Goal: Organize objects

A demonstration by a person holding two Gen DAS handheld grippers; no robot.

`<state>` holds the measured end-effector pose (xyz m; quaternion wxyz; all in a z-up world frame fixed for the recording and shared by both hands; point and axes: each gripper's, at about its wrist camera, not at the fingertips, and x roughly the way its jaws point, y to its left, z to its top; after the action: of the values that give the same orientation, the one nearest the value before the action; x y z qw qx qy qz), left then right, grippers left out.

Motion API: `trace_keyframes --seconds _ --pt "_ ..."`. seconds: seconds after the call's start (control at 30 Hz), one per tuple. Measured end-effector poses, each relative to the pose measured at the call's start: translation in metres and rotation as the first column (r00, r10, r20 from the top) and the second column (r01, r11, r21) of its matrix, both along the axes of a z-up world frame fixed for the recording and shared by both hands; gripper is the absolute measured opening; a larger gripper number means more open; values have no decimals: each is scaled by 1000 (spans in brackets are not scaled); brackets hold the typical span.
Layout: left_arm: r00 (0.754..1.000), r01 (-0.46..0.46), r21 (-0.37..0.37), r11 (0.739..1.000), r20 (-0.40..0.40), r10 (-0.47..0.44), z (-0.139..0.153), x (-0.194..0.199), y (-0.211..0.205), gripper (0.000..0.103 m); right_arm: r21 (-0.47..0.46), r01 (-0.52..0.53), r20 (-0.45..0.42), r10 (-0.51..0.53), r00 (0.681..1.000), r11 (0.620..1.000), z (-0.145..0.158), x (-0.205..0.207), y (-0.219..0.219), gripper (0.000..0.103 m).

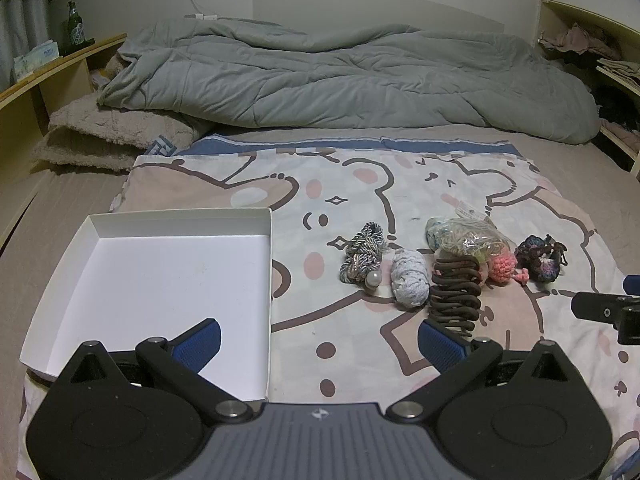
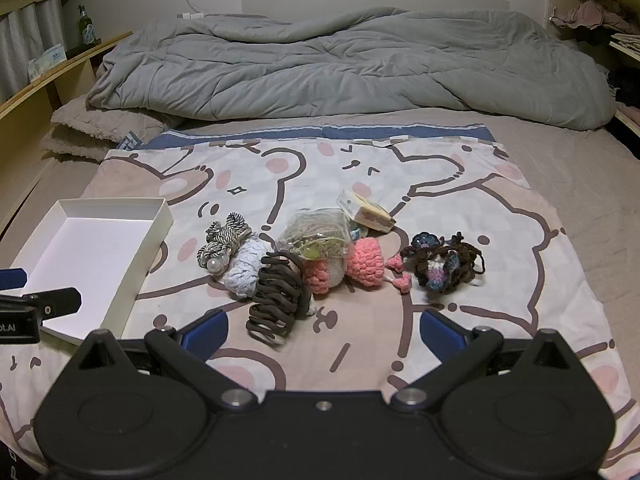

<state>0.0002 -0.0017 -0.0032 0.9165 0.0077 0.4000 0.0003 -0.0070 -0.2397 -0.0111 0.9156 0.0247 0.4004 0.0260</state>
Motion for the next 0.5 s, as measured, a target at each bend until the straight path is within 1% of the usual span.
trace_keyframes --seconds 0.5 --pt "1000 -4 -13 1000 -13 3 -2 -1 3 103 -2 1 -4 -1 1000 1000 0 1 1 103"
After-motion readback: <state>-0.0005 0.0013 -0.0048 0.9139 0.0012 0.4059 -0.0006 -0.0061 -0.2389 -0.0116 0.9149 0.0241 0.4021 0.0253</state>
